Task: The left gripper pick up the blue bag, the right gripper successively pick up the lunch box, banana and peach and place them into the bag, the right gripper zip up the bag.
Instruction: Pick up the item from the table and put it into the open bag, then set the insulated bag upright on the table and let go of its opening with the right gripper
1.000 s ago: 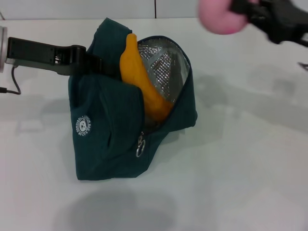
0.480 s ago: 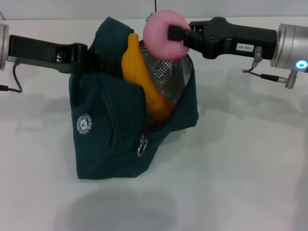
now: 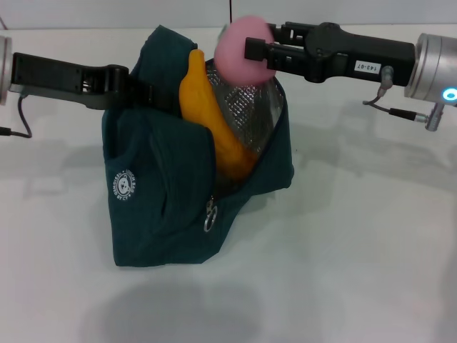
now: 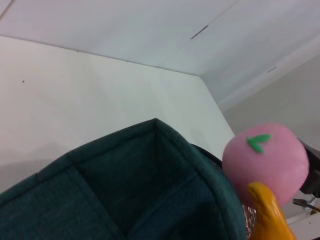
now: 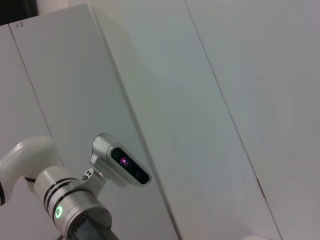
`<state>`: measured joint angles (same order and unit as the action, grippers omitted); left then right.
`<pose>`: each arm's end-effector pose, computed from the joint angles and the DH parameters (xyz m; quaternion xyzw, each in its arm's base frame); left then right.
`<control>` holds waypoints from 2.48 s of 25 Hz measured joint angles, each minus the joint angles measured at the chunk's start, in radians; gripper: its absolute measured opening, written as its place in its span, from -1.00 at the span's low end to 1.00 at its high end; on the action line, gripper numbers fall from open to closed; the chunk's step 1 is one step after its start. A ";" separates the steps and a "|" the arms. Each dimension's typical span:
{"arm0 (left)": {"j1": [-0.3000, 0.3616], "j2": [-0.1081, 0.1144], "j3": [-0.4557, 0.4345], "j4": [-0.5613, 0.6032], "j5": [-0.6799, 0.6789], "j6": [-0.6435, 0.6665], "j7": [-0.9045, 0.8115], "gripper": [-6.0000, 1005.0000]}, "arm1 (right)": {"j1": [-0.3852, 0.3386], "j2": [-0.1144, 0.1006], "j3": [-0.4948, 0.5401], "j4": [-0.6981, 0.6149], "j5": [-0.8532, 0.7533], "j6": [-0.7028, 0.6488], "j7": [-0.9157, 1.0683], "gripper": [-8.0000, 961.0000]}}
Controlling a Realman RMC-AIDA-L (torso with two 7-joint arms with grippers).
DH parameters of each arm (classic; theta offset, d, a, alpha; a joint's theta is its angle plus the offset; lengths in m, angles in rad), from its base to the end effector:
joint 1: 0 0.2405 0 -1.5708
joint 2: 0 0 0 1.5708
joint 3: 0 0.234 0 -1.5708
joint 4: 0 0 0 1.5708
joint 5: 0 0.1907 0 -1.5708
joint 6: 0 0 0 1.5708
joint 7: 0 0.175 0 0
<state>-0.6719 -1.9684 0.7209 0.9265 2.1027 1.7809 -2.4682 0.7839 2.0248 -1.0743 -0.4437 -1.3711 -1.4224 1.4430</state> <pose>-0.1742 0.3402 0.0467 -0.8360 -0.5205 -0.1733 0.0075 0.1020 0.3698 -0.0224 -0.8975 0.1917 0.3905 0.0724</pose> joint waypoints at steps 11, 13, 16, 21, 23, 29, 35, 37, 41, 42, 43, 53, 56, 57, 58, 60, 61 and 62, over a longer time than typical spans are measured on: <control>0.005 0.001 0.000 0.000 0.000 -0.002 0.006 -0.93 | -0.006 -0.003 0.009 -0.004 0.032 -0.001 0.011 0.33; 0.008 0.002 0.000 0.000 0.000 -0.001 0.006 -0.93 | -0.028 -0.008 0.009 -0.012 0.054 0.006 0.053 0.48; 0.010 0.003 0.000 0.000 0.000 -0.001 0.008 -0.93 | -0.084 -0.014 0.011 -0.034 0.065 0.046 0.193 0.72; 0.007 0.004 0.000 0.000 -0.003 0.000 0.009 -0.93 | -0.169 -0.017 0.009 -0.027 0.064 0.068 0.362 0.72; 0.004 0.003 0.000 0.000 -0.004 0.000 0.009 -0.93 | -0.185 -0.014 -0.004 -0.016 0.059 0.068 0.402 0.72; -0.006 -0.003 0.000 0.000 -0.002 0.000 0.009 -0.93 | -0.138 -0.004 -0.028 0.109 0.061 0.098 0.438 0.72; -0.006 -0.004 0.000 0.000 -0.001 0.000 0.009 -0.93 | -0.103 -0.003 -0.067 0.143 0.057 0.144 0.425 0.73; -0.006 -0.004 0.000 0.000 0.000 0.000 0.009 -0.93 | -0.101 -0.003 -0.081 0.139 0.056 0.147 0.409 0.73; -0.007 -0.004 0.000 0.000 0.000 0.000 0.009 -0.93 | -0.099 -0.004 -0.107 0.121 0.056 0.149 0.379 0.59; -0.007 -0.004 0.000 0.000 0.000 0.000 0.009 -0.93 | -0.099 -0.003 -0.108 0.119 0.056 0.149 0.378 0.54; -0.008 -0.004 0.001 0.000 0.000 0.000 0.009 -0.93 | -0.099 -0.003 -0.109 0.117 0.055 0.147 0.378 0.50; -0.009 -0.004 0.014 0.000 -0.004 0.000 0.009 -0.93 | -0.099 -0.003 -0.110 0.117 0.059 0.135 0.366 -0.46; -0.009 -0.004 0.014 0.000 -0.005 0.002 0.009 -0.93 | -0.101 -0.003 -0.105 0.117 0.062 0.128 0.355 -0.70; -0.009 -0.004 0.014 0.000 -0.005 0.005 0.009 -0.93 | -0.102 -0.003 -0.102 0.117 0.063 0.125 0.351 -0.78; -0.009 -0.004 0.014 0.000 -0.006 0.009 0.009 -0.93 | -0.104 -0.003 -0.097 0.117 0.070 0.117 0.340 -0.78; -0.009 -0.004 0.014 0.000 -0.009 0.015 0.009 -0.93 | -0.108 -0.003 -0.094 0.117 0.086 0.101 0.325 -0.80; -0.009 -0.004 0.014 0.000 -0.010 0.016 0.009 -0.93 | -0.110 -0.004 -0.094 0.117 0.096 0.093 0.316 -0.81; -0.009 -0.004 0.014 0.000 -0.013 0.019 0.009 -0.93 | -0.112 -0.004 -0.094 0.116 0.109 0.083 0.307 -0.81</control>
<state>-0.6811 -1.9726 0.7349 0.9265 2.0897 1.7998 -2.4589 0.6716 2.0204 -1.1687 -0.3279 -1.2626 -1.3394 1.7504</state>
